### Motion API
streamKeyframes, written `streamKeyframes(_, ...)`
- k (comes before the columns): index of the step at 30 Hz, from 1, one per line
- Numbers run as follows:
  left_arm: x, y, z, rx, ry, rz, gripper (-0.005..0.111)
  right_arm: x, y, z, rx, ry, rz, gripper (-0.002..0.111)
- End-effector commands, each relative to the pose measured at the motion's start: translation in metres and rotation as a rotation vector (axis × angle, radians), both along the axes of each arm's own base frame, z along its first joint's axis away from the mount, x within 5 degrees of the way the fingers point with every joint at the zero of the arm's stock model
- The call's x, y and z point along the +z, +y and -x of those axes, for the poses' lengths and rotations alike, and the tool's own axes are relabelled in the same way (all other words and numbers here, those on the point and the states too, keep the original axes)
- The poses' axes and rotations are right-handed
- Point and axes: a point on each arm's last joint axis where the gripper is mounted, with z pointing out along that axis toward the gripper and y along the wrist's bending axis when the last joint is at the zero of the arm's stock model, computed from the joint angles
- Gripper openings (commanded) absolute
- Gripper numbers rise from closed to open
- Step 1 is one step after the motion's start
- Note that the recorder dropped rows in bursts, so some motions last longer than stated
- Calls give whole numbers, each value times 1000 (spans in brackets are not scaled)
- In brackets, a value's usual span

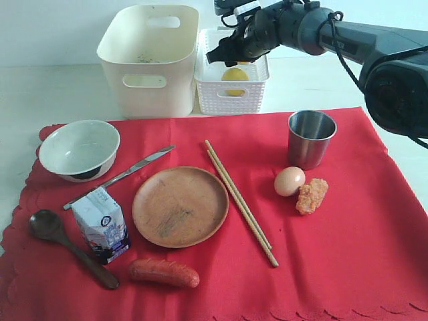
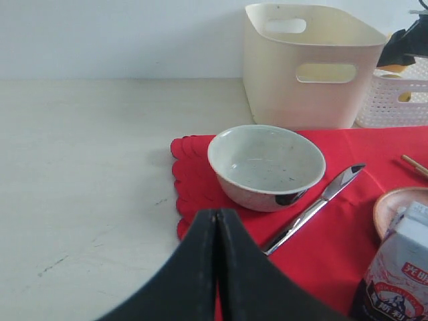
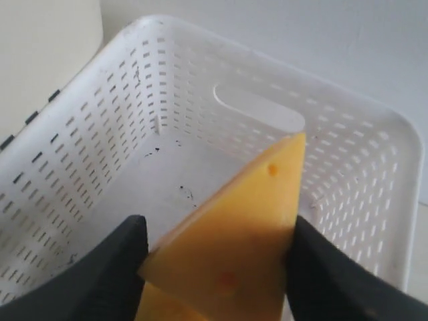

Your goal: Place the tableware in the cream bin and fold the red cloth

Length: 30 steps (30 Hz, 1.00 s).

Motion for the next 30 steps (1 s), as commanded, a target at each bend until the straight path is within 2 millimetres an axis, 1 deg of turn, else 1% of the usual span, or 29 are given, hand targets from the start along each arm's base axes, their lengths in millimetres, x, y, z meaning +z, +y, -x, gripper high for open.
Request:
streamKeyframes(1, 2, 0, 0, -7, -18, 4, 1, 10, -4, 0, -4, 9, 23, 64)
streamKeyframes(3, 2, 0, 0, -7, -18, 4, 1, 13, -5, 2, -9, 27, 31, 68)
streamKeyframes(5, 2, 0, 0, -7, -18, 4, 1, 18, -6, 3, -12, 37, 38, 70)
streamKeyframes(8, 2, 0, 0, -7, -18, 4, 1, 33, -8, 7, -21, 52, 50, 69)
streamKeyframes(13, 2, 0, 0, -7, -18, 4, 1, 63, -14, 18, -43, 100, 72, 69)
streamKeyframes(18, 2, 0, 0, -7, -18, 4, 1, 96, -23, 34, -62, 175, 118, 69)
streamKeyframes(21, 2, 0, 0, -7, -18, 4, 1, 111, -27, 45, -53, 232, 151, 69)
streamKeyframes(30, 2, 0, 0, -7, -18, 4, 1, 148, -34, 77, -32, 386, 155, 69)
